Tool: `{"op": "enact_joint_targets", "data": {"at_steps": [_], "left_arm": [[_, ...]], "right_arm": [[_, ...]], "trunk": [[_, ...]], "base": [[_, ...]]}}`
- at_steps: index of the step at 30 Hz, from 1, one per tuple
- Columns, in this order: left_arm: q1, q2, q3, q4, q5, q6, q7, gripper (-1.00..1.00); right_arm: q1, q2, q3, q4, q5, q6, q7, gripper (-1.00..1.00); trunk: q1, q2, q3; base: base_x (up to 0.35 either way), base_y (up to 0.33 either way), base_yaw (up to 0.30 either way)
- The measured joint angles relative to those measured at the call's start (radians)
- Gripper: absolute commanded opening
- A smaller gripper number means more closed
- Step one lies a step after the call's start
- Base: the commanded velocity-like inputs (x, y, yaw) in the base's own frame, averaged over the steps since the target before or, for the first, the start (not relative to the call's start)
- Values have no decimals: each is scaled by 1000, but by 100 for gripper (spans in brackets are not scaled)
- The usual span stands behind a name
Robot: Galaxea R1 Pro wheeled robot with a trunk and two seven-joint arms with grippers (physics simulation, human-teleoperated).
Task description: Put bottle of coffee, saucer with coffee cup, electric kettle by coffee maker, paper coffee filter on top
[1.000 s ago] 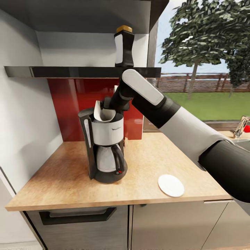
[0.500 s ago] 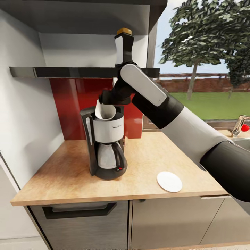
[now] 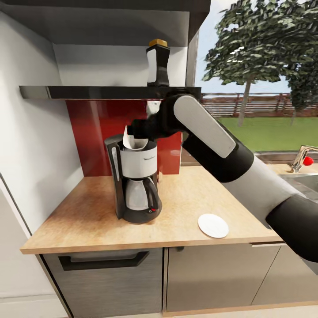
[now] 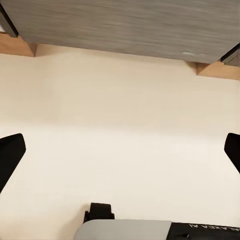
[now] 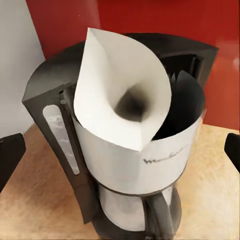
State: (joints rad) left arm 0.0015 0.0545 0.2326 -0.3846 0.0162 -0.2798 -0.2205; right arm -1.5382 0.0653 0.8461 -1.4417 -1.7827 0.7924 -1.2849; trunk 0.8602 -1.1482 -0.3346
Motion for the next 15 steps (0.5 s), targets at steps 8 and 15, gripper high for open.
{"op": "enact_joint_targets", "data": {"at_steps": [8, 15], "left_arm": [[0, 0, 0, 0, 0, 0, 0, 100], [0, 0, 0, 0, 0, 0, 0, 100]], "right_arm": [[125, -113, -3, -95, -3, 13, 159, 100], [154, -309, 0, -102, 19, 19, 776, 100]], "trunk": [[0, 0, 0], [0, 0, 0]], "base": [[0, 0, 0], [0, 0, 0]]}}
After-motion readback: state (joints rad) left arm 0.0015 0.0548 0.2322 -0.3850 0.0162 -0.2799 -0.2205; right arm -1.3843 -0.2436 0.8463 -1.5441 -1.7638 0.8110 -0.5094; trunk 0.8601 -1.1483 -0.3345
